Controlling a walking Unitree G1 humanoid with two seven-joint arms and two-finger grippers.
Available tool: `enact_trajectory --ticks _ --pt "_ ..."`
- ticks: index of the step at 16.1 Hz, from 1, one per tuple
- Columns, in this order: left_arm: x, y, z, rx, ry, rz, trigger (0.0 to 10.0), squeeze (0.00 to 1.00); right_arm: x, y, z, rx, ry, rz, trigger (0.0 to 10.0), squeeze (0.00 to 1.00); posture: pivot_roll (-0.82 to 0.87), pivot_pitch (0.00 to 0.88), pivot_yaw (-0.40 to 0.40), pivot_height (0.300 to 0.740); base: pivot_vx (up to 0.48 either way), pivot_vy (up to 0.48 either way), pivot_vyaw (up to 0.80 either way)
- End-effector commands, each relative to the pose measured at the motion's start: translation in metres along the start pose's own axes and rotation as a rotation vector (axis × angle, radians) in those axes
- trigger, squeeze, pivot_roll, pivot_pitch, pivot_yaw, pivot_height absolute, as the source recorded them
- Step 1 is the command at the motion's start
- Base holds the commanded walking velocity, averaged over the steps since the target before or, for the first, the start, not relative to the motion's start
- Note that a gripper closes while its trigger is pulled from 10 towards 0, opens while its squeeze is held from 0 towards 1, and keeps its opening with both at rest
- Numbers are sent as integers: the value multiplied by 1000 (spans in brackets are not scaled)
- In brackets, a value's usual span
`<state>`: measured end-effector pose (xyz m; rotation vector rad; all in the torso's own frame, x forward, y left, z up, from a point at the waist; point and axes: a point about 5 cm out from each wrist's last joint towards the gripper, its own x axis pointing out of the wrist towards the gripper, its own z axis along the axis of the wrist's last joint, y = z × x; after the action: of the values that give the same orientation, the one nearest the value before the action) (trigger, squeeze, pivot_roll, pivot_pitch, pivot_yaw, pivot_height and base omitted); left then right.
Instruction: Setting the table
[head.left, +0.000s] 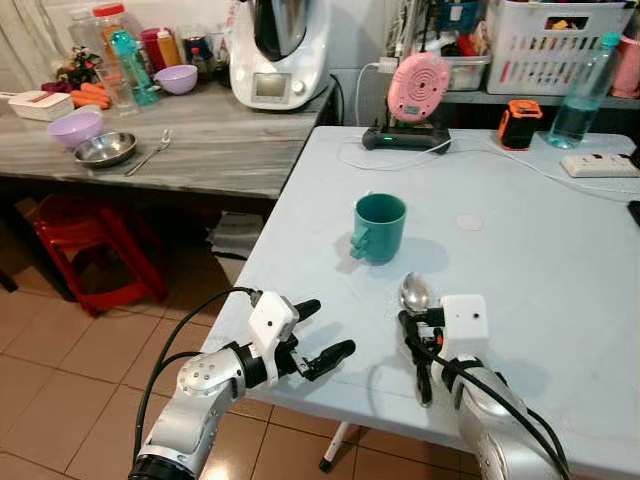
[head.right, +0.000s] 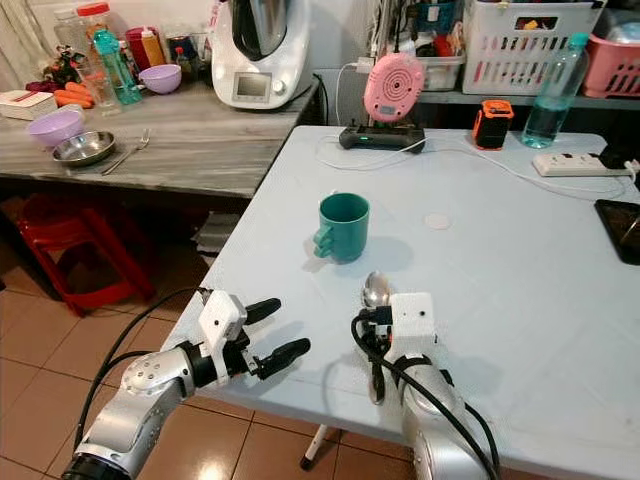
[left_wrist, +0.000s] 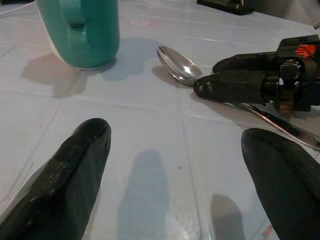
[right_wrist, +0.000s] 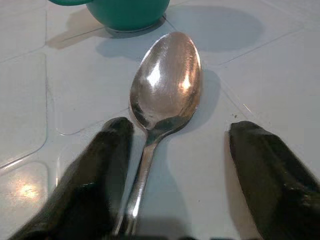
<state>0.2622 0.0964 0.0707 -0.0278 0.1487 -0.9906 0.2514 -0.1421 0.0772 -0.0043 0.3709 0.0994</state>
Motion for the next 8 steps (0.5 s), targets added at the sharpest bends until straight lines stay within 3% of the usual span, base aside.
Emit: enact_trajectory --ticks 1,8 --pt "1 2 5 36 2 -21 10000 0 4 24 -17 16 110 124 0 0 -141 0 98 740 0 0 0" --pt "5 8 10 97 -10 5 10000 0 10 30 -24 1 177 183 0 0 -139 0 96 740 0 0 0"
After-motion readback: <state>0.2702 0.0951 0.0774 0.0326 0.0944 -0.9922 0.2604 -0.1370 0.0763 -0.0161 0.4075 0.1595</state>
